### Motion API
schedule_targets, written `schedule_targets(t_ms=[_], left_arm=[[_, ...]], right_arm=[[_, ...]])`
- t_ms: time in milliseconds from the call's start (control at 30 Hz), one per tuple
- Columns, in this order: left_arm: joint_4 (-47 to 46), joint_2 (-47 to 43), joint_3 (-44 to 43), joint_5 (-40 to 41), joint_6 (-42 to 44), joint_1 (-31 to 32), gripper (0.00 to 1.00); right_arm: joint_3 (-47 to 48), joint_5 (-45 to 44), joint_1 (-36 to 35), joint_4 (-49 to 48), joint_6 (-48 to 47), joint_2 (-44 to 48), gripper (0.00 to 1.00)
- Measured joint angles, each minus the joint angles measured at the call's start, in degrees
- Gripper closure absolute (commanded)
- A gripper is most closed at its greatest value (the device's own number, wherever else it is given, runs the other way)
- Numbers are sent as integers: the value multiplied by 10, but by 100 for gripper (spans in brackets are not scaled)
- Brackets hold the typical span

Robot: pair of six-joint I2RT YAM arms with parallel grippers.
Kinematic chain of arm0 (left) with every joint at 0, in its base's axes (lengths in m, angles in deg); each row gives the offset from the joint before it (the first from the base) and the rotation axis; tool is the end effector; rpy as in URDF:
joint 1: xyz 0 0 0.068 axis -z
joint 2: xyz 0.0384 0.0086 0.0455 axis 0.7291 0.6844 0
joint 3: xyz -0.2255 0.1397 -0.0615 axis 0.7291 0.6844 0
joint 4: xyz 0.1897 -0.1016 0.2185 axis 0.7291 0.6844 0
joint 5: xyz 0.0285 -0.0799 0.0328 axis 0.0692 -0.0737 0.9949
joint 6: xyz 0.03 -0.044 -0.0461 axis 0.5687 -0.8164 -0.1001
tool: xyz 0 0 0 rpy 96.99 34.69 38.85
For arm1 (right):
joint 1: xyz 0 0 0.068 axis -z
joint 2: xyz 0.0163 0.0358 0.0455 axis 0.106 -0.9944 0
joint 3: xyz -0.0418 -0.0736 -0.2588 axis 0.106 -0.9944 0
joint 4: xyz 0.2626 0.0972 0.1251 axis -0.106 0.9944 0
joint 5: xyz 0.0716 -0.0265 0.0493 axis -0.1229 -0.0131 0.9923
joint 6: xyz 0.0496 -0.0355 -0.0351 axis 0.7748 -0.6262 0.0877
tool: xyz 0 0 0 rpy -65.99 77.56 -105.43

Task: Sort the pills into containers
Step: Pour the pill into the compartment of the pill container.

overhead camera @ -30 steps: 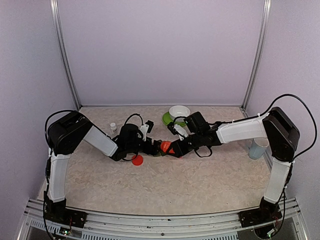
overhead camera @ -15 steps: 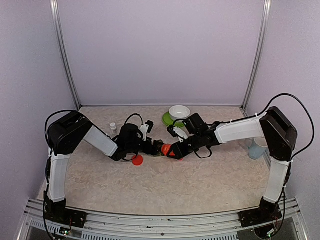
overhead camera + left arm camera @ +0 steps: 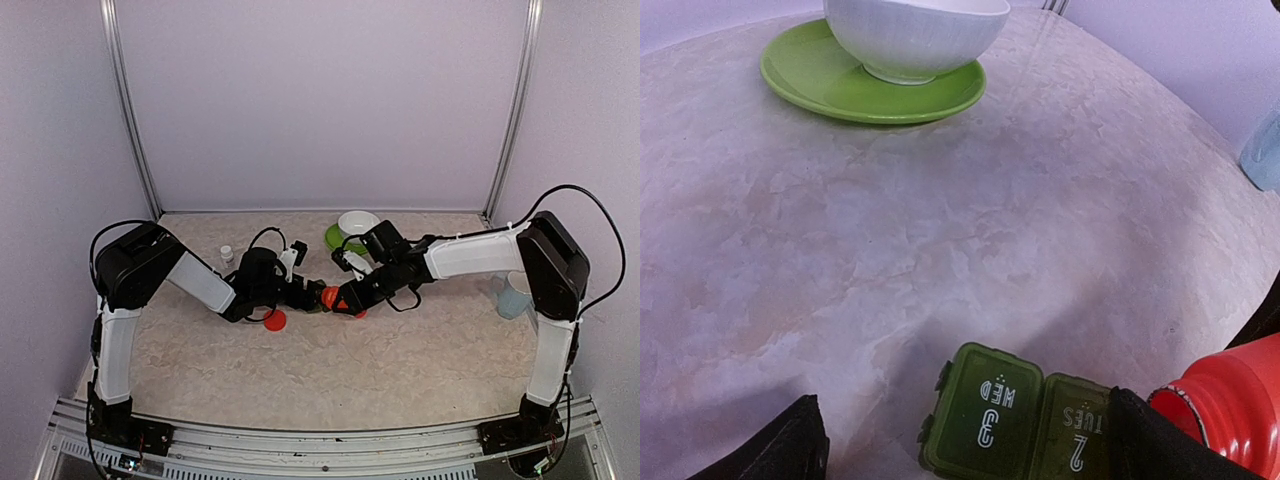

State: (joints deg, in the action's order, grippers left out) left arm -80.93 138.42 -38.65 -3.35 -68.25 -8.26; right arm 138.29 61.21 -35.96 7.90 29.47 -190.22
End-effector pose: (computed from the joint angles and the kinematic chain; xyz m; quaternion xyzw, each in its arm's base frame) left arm 0.3604 -0.3021 0.0371 0.2434 0.8031 -0.3077 0.4485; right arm 0.3297 0.3192 0.1201 -0.2788 0.8966 0.2662 0.2179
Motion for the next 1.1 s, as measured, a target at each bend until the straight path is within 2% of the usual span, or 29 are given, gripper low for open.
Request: schedule_targets(t_ms=[1100], left_arm=[[0, 0, 0, 1, 4, 0, 7]], right_arm=[[118, -5, 0, 146, -18, -42, 77]])
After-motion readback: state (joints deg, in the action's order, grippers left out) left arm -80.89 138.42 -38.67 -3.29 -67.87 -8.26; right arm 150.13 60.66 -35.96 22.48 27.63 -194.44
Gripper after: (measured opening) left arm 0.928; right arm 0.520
